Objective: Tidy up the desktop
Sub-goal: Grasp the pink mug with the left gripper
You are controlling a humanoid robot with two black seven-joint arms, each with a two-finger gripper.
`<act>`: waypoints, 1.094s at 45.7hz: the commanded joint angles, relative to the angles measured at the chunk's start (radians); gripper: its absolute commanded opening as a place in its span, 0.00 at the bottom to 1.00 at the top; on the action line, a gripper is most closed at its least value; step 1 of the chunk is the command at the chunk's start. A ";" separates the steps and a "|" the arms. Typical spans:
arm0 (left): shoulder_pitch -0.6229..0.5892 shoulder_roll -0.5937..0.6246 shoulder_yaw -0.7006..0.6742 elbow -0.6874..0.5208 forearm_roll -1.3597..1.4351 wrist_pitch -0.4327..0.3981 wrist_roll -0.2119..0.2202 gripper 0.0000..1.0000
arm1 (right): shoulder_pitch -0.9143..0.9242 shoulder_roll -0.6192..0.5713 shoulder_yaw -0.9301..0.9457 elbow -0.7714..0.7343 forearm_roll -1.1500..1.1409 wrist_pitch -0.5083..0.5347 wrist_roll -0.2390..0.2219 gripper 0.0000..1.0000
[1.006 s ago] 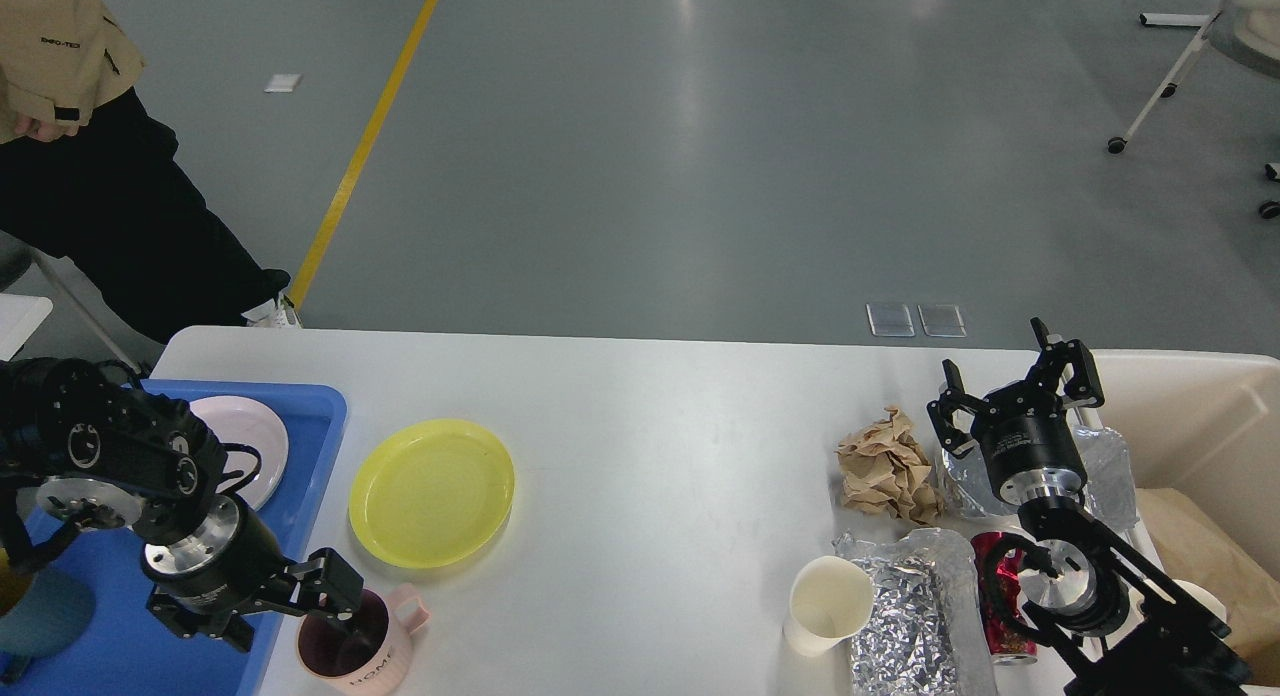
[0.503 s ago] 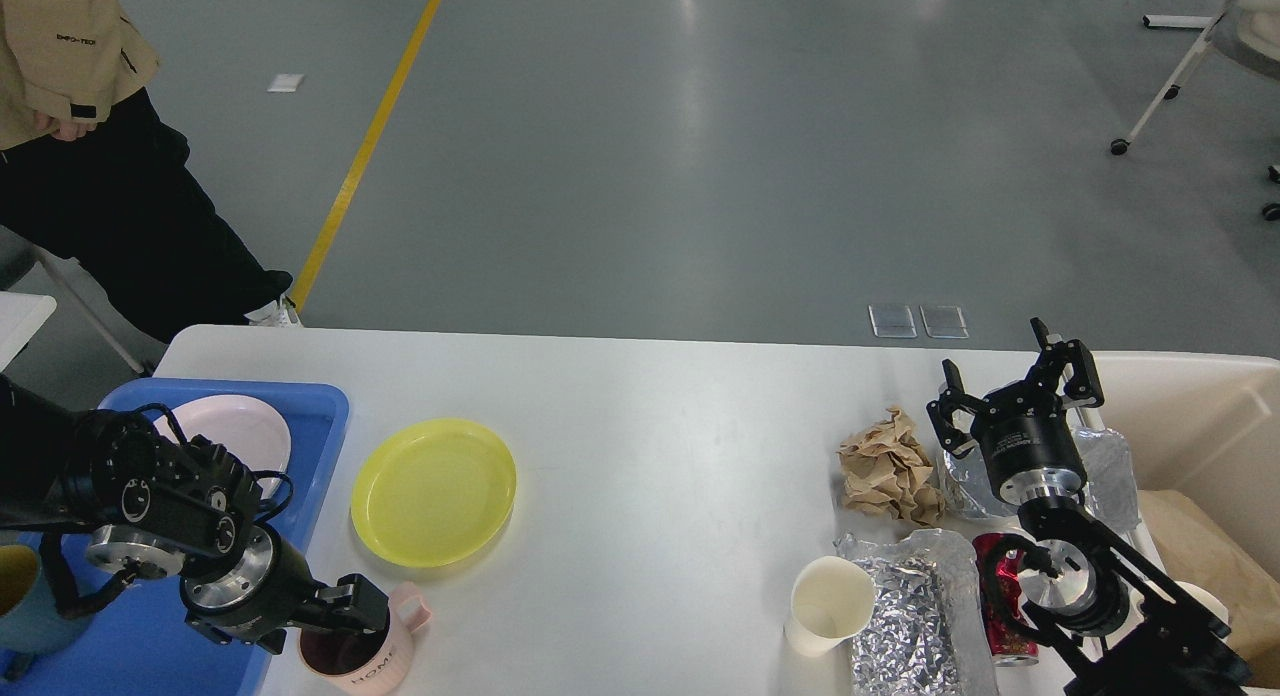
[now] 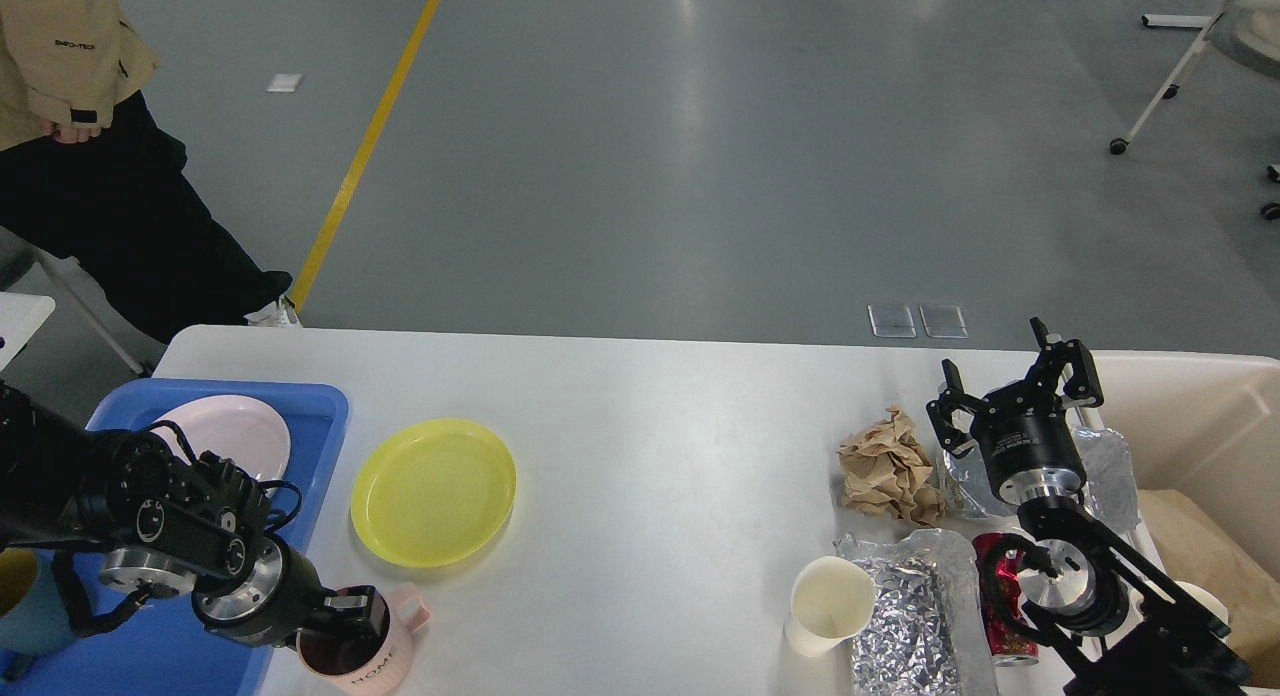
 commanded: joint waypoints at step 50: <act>-0.139 0.031 0.066 -0.079 -0.020 -0.019 0.063 0.01 | -0.001 0.000 -0.001 0.000 0.000 0.000 0.000 1.00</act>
